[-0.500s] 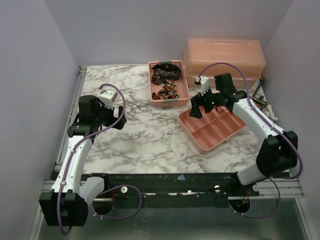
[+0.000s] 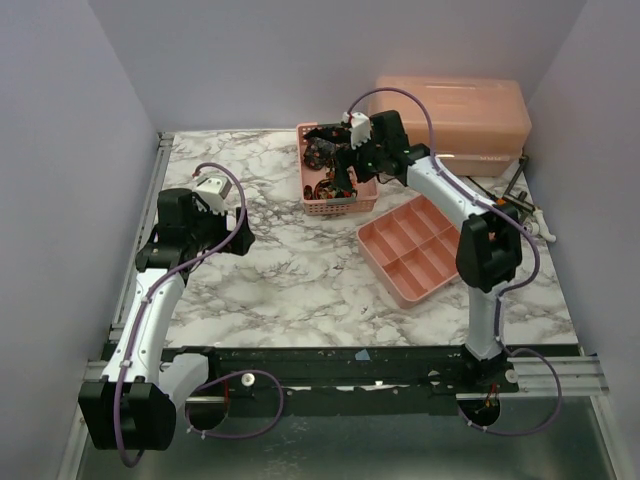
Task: Roll the ties
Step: Pick up the tie from the bin.
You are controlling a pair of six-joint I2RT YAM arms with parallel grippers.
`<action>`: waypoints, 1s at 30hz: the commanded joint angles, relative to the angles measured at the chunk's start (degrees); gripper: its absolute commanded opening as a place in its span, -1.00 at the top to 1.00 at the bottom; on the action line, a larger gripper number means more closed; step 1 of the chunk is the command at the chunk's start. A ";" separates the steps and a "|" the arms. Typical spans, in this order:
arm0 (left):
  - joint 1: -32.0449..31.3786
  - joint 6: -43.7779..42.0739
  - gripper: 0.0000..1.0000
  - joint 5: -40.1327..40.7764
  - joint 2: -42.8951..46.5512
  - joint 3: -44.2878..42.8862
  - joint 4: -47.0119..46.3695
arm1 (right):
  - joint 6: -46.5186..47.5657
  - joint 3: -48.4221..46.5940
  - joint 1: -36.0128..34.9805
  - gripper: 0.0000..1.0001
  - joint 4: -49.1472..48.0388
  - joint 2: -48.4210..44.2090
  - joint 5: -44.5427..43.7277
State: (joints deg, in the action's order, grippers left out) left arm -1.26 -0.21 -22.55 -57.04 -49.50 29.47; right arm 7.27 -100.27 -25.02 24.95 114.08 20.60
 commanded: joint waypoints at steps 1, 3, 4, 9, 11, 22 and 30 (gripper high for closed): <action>-0.16 1.79 -0.97 2.12 -0.29 -2.31 0.40 | -3.94 -7.33 -0.81 -0.78 -0.07 8.37 -5.97; -0.15 1.70 -0.96 2.69 -0.10 -2.28 0.58 | -4.19 -10.07 -1.06 -0.76 0.59 11.61 -6.63; -0.15 1.58 -0.97 2.94 -0.01 -2.20 0.66 | -4.24 -11.17 -1.37 -0.75 0.78 13.14 -7.39; -0.15 1.44 -0.96 3.66 0.13 -2.10 0.58 | -2.66 -14.12 -2.79 -0.66 2.03 19.02 -11.38; -0.15 1.53 -0.96 3.91 0.04 -2.21 0.54 | -2.52 -14.47 -2.85 -0.56 2.40 20.49 -12.78; -0.15 1.68 -0.97 2.42 -1.14 -3.91 1.24 | -3.87 -18.80 -2.85 0.99 6.54 13.91 -7.40; -0.22 -2.34 -0.97 -4.45 -1.93 -4.91 0.65 | -4.22 -21.75 -2.85 0.99 6.60 3.30 -2.79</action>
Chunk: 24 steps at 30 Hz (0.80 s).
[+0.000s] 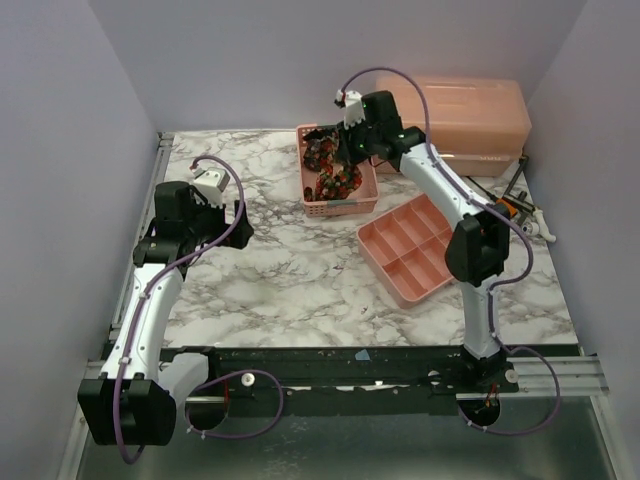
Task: Roll the ties
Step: Pick up the tie from the bin.
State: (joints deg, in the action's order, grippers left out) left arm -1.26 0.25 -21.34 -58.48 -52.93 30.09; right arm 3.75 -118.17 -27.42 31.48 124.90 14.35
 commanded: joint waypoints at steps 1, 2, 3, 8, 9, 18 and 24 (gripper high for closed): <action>-0.17 -3.33 -0.96 -7.02 -0.58 -1.44 -0.12 | -0.44 -4.65 -0.43 0.99 0.13 -8.64 3.18; -0.24 -3.76 -0.96 -9.01 -0.74 -1.47 -0.29 | -0.17 -5.35 -0.44 0.99 0.18 -9.70 2.56; -0.23 -4.29 -0.96 -11.14 -0.83 -1.55 -0.36 | 0.01 -6.16 -0.44 0.99 0.21 -10.56 1.92; -1.67 -7.74 -0.96 -19.11 -0.83 -1.56 -2.10 | 0.88 -8.79 -0.28 0.99 -0.54 -15.39 -2.37; -2.78 -8.57 -0.97 -19.24 -0.94 -1.57 -2.68 | 1.06 -8.98 -0.22 0.99 -0.78 -16.46 -3.54; -17.73 -16.15 -0.96 -17.05 -6.12 -3.18 -3.80 | 3.62 -5.29 4.04 0.99 -5.23 -28.50 -18.24; -29.71 -18.09 -0.97 -11.77 -13.80 -7.96 -5.66 | 4.64 -5.21 8.89 0.99 -8.84 -34.50 -28.56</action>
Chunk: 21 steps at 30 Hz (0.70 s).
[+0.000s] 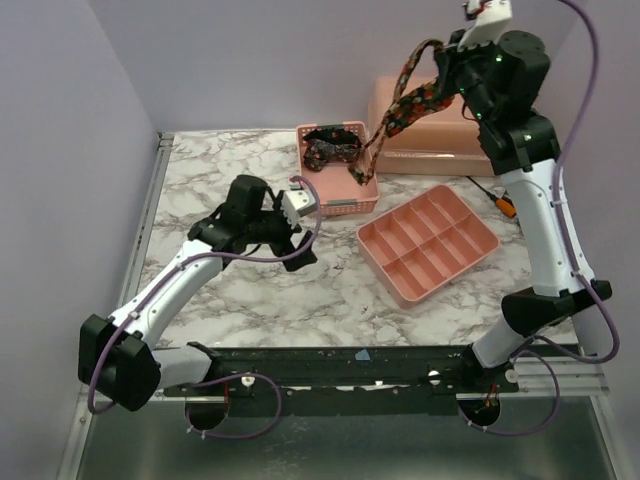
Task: Roll the ties
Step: Pick up the tie from the bin, then move the storage box to the corner of the board.
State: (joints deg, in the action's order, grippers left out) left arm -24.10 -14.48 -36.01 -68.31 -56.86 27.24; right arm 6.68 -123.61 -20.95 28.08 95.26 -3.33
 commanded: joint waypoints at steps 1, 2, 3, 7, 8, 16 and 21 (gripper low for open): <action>-8.75 -3.36 -0.96 4.87 -5.83 -5.17 -3.39 | 2.24 0.38 2.87 0.99 -6.05 -5.88 -12.88; -10.97 -3.25 -0.97 7.28 -7.69 -6.76 -3.86 | 2.75 0.81 3.54 0.99 -6.58 -6.88 -14.43; -12.59 -2.86 -0.96 9.32 -10.10 -8.69 -4.00 | 3.02 1.18 4.15 0.99 -7.09 -7.96 -15.11; -18.71 -1.95 -0.97 14.38 -21.97 -20.20 1.74 | 4.31 2.70 6.15 0.99 -7.85 -11.25 -17.05; -20.10 -1.39 -0.96 15.89 -25.22 -23.00 3.36 | 4.67 3.57 6.50 0.99 -8.28 -12.18 -16.96; -26.53 2.95 -0.96 22.35 -38.84 -35.93 6.15 | 6.57 10.32 7.84 0.99 -9.75 -16.38 -17.69; -27.77 3.78 -0.96 28.04 -45.69 -40.34 9.49 | 6.03 10.59 8.40 0.99 -9.38 -16.42 -16.58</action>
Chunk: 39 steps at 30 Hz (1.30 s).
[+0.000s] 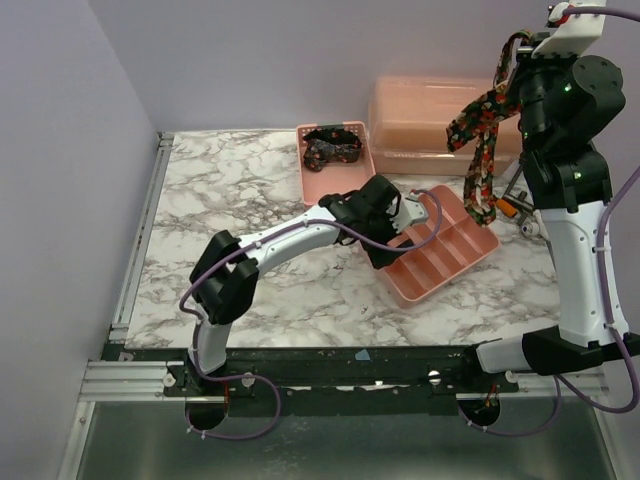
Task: Roll the ties
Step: Move the storage box to the corner of the board.
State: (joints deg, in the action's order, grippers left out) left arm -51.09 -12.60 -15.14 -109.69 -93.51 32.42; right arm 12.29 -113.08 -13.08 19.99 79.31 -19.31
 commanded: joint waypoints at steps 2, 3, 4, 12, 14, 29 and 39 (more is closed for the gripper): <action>-0.79 1.75 -0.96 9.37 -5.74 -3.72 4.75 | 0.21 -0.04 0.67 0.99 -0.96 -0.32 -0.17; -0.77 1.50 -0.96 10.01 -6.01 -3.32 4.67 | 0.23 0.04 0.69 0.99 -0.92 -0.18 -0.06; -0.76 1.20 -0.96 10.68 -6.28 -2.90 4.64 | 0.18 0.05 0.75 0.99 -0.79 -0.11 -0.11; 2.71 -4.07 -0.96 13.78 0.76 12.43 3.41 | 0.45 1.02 0.95 0.99 -0.56 -0.44 0.46; 5.70 -5.59 -0.96 13.58 4.13 17.47 3.24 | 0.46 1.77 0.96 0.99 -0.74 -0.66 0.70; 51.91 -36.97 -0.96 16.40 18.32 34.79 0.72 | -0.60 3.48 1.00 0.99 -0.13 -1.41 2.63; 71.23 -39.96 -0.96 13.31 5.70 4.40 7.04 | -1.65 3.99 0.95 0.99 0.91 -1.19 4.08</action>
State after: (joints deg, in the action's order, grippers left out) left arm 17.06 -52.47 -3.51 -103.02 -80.34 42.02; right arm 11.62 -109.73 -12.51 20.27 79.07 -16.78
